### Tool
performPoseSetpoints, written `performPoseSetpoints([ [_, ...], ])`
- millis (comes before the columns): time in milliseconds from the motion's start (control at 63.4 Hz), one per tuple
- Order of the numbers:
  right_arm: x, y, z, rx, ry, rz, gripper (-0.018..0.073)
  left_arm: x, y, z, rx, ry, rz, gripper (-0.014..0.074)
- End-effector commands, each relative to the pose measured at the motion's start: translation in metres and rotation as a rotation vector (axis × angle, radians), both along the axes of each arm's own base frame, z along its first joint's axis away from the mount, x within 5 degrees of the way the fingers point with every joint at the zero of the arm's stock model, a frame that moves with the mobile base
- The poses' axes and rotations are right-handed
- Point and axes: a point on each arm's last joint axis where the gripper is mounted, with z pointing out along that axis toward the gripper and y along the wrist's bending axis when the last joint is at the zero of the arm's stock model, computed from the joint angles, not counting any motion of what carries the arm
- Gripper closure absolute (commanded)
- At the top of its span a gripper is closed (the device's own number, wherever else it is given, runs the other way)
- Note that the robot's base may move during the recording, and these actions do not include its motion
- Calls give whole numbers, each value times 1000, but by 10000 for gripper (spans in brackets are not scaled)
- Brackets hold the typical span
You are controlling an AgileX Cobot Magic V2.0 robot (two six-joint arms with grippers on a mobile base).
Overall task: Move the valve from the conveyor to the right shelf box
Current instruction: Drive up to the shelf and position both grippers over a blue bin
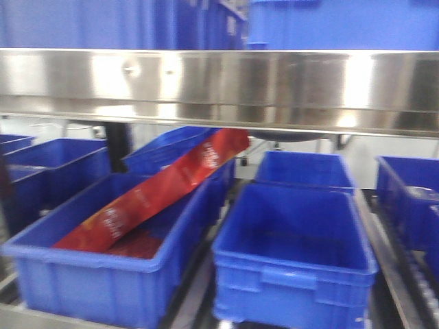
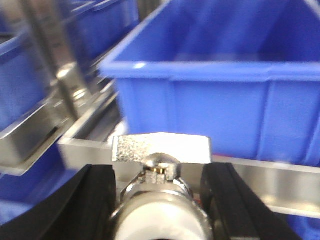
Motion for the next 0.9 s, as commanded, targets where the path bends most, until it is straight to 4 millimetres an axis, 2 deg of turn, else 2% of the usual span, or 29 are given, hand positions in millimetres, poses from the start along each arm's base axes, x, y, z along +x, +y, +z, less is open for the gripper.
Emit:
performPoseSetpoints([
  [0,-1,-1,11,-6,-91,-4,724,-3,-1,8,-9,-61,-1,708],
  [883,-1,-1,11,-6,-91,-4,724,-3,-1,8,-9,-61,-1,708],
])
